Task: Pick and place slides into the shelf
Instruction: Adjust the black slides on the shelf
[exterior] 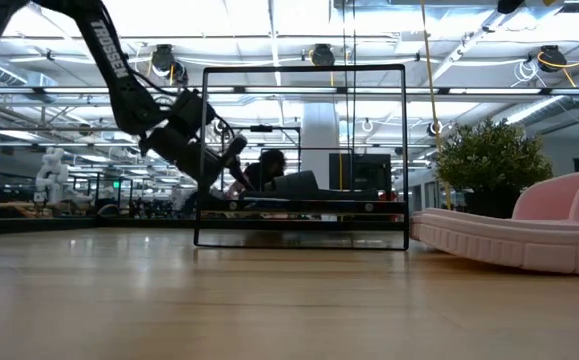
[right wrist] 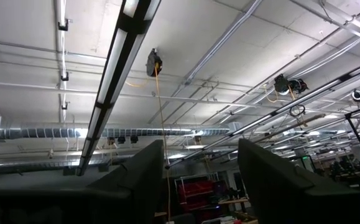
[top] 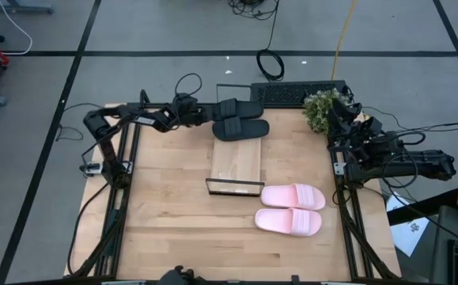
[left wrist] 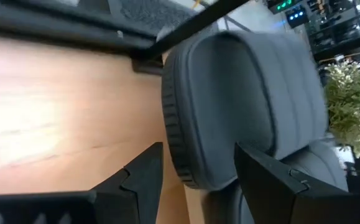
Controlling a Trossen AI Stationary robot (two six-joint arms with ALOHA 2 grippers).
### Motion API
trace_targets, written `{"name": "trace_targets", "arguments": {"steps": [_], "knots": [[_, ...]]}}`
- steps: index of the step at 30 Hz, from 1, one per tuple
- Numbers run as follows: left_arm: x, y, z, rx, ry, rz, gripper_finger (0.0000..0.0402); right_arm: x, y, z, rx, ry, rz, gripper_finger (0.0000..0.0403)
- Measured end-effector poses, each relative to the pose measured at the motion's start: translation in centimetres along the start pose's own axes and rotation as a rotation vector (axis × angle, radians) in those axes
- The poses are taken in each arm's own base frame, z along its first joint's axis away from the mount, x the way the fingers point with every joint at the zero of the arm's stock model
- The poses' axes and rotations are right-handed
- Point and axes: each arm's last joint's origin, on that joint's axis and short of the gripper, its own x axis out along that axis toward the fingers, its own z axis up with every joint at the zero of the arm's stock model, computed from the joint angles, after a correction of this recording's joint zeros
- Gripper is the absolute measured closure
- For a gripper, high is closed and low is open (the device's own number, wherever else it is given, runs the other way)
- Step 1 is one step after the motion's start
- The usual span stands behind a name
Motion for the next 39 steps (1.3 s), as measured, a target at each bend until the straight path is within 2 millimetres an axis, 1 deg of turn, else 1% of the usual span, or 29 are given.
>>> {"name": "trace_targets", "arguments": {"steps": [3, 7, 9, 13, 16, 21, 30, 32, 37, 39], "knots": [[0.8, -0.2, 0.3, -0.016, 0.014, -0.04, 0.021, 0.0, 0.0, 0.0, 0.022, -0.003, 0.0, 0.0206], [1.1, -1.2, 1.2, 0.016, -0.004, -0.069, 0.021, 0.0, 0.0, 0.0, 0.03, -0.002, 0.001, 0.0206], [1.1, -1.3, 1.6, 0.021, -0.011, -0.068, 0.0211, 0.0, 0.0, 0.0, 0.029, -0.002, 0.0, 0.0206], [0.9, -0.6, 1.9, 0.002, 0.003, -0.026, 0.0211, 0.0, 0.0, 0.0, 0.029, -0.002, 0.001, 0.0206], [0.9, -0.2, 1.8, -0.002, 0.023, 0.006, 0.022, 0.0, 0.0, 0.0, 0.025, -0.002, 0.0, 0.0206], [0.9, -0.1, 1.8, 0.027, 0.027, 0.021, 0.0263, 0.0, 0.0, 0.0, 0.01, -0.002, 0.0, 0.0206], [0.6, 0.3, 2.5, 0.039, 0.004, 0.018, 0.0379, 0.0, 0.0, 0.0, 0.011, -0.002, 0.0, 0.0206], [0.6, 0.3, 2.6, 0.043, 0.001, 0.013, 0.0387, 0.0, 0.0, 0.0, 0.011, -0.002, 0.0, 0.0206], [0.4, 0.6, 3.1, 0.02, 0.01, -0.001, 0.0376, 0.0, 0.0, 0.0, 0.011, -0.002, -0.001, 0.0206], [0.3, 0.8, 3.3, 0.021, 0.018, -0.019, 0.0383, 0.0, 0.0, 0.0, 0.011, -0.002, -0.001, 0.0206]]}}
